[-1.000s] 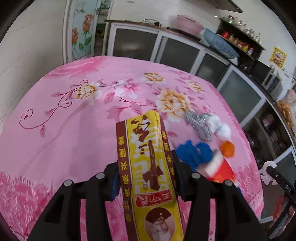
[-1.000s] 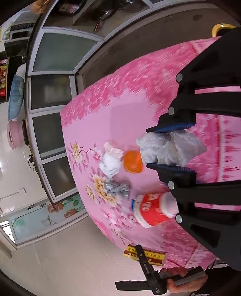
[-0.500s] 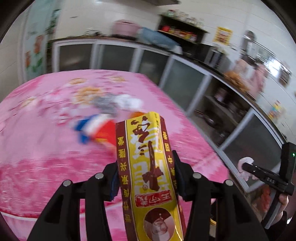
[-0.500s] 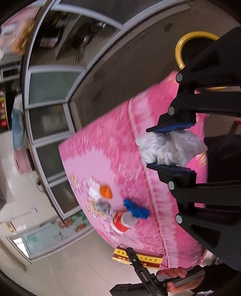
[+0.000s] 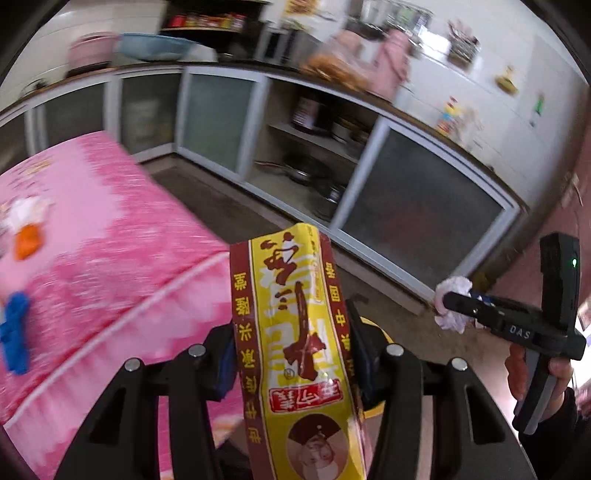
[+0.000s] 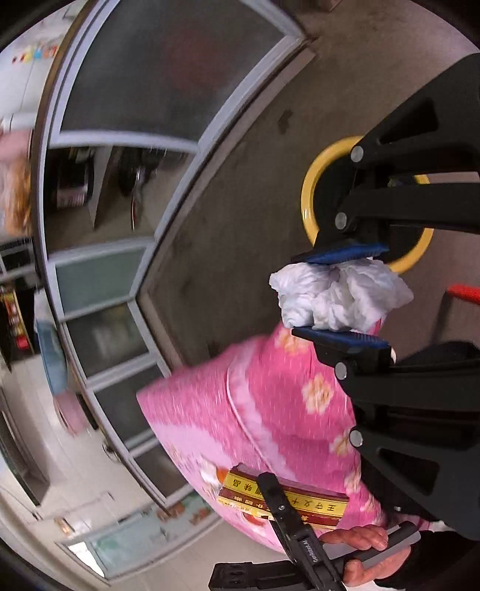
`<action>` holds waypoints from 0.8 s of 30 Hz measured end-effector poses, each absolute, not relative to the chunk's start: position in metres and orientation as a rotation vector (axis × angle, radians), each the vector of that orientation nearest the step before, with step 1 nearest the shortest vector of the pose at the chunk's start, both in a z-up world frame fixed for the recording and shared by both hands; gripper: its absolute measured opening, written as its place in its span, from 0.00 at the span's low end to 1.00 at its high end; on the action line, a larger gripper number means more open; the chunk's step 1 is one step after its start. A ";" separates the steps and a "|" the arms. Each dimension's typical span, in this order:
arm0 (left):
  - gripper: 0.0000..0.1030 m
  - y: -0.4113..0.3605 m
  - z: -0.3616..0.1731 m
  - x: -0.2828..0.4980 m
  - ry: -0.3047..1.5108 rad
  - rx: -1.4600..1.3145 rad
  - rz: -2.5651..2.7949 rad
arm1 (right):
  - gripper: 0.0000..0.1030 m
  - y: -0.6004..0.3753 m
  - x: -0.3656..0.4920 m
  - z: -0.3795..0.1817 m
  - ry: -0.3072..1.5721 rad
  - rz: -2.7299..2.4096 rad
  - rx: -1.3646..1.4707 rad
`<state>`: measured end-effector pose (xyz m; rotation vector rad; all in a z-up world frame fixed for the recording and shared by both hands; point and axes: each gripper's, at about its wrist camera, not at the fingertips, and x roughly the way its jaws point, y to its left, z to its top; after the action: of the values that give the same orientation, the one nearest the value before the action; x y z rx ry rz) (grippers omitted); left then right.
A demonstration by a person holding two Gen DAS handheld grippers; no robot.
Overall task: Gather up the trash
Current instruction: 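Carry yellow box and tissue to the bin and open both tools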
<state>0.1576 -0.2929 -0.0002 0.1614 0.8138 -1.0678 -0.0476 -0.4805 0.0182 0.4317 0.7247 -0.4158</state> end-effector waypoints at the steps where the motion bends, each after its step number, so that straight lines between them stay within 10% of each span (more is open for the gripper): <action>1: 0.46 -0.303 -0.003 0.153 0.815 0.176 -1.082 | 0.29 -0.485 -0.054 0.016 0.725 -0.441 0.424; 24: 0.47 -0.462 -0.080 0.093 0.917 0.374 -1.210 | 0.29 -0.548 -0.091 -0.062 0.816 -0.559 0.549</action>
<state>0.0932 -0.4623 -0.0798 0.3744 0.9170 -1.2102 -0.0909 -0.5476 -0.0619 0.5491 0.8162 -0.5585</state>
